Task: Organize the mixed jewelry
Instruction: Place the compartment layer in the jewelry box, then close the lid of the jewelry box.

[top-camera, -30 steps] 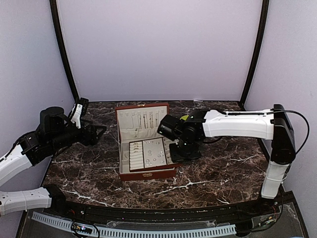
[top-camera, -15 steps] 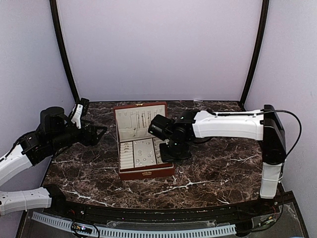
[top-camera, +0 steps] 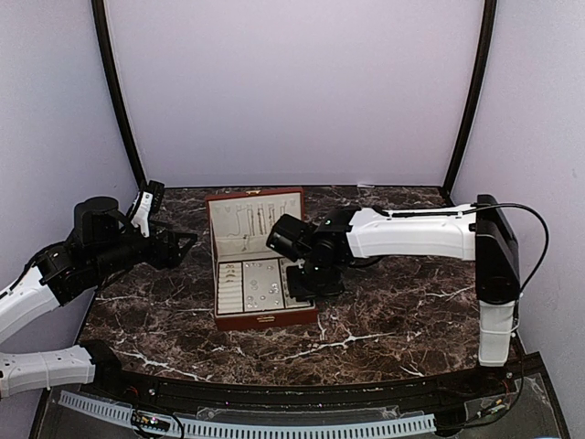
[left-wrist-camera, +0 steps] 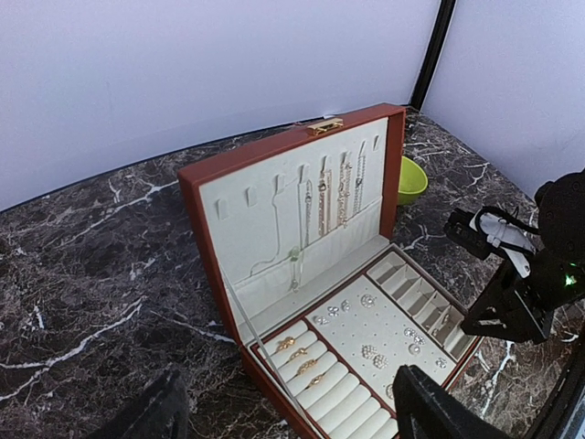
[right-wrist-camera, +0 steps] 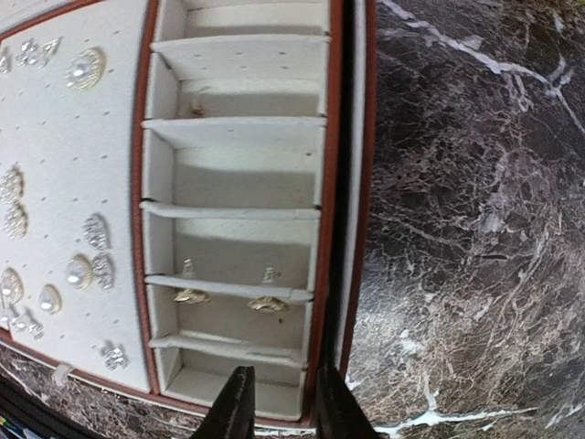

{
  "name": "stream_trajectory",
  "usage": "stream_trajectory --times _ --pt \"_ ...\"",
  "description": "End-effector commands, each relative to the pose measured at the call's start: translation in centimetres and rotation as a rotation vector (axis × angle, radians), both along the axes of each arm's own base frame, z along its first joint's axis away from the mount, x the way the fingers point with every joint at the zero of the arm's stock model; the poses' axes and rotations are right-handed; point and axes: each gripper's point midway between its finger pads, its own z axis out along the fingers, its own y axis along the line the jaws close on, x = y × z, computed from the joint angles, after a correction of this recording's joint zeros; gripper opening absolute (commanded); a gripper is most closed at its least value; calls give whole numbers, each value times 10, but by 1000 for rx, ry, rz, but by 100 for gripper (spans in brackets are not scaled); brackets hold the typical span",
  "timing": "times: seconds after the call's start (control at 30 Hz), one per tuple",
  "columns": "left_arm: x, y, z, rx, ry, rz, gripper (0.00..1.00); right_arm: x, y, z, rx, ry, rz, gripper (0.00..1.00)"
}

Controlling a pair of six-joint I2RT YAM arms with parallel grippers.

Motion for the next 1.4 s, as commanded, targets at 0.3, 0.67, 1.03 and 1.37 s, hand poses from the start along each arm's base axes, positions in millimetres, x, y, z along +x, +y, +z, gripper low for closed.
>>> stream_trajectory --times 0.3,0.67,1.03,1.37 --pt "0 1 1 -3 0 0 79 9 -7 41 71 -121 -45 54" --pt "13 -10 -2 -112 63 -75 92 21 -13 77 237 -220 29 91" --pt "70 -18 51 -381 55 -217 92 96 -30 150 501 -462 159 98" --pt "138 -7 53 -489 121 -272 93 167 -30 197 813 -579 291 98"
